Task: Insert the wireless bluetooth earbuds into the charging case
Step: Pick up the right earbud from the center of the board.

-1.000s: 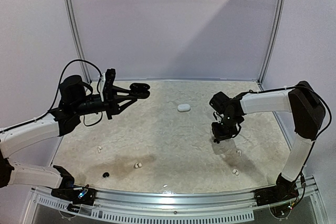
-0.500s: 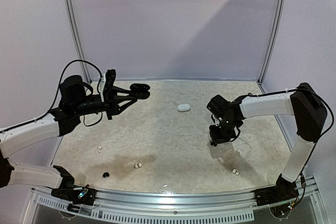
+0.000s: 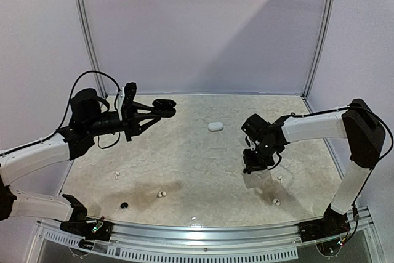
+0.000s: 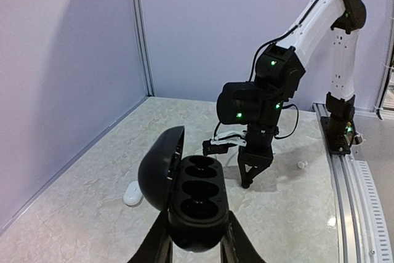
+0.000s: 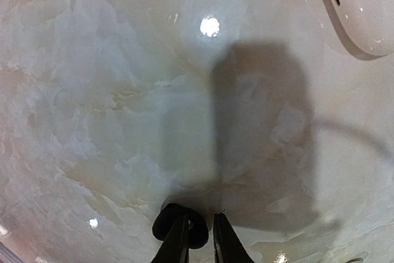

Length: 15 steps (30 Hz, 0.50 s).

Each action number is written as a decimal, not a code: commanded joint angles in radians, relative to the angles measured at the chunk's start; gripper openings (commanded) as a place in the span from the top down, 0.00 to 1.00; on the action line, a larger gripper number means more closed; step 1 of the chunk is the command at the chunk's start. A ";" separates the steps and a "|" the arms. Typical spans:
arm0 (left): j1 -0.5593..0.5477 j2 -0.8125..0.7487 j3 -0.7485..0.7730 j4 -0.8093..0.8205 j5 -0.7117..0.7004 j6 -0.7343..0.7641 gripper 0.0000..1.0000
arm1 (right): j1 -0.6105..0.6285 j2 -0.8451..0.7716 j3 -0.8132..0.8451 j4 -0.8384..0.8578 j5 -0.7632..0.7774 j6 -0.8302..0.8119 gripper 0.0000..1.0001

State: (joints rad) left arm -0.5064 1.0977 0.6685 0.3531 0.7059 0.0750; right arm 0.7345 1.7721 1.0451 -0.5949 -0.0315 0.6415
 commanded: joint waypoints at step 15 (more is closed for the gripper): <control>-0.011 -0.014 -0.001 -0.023 0.003 0.024 1.00 | 0.095 0.101 0.047 -0.116 -0.058 0.057 0.92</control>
State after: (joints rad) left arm -0.5064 1.0977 0.6685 0.3508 0.7059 0.0860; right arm 0.7841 1.7962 1.0748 -0.6159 -0.0334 0.6922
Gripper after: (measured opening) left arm 0.246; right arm 0.089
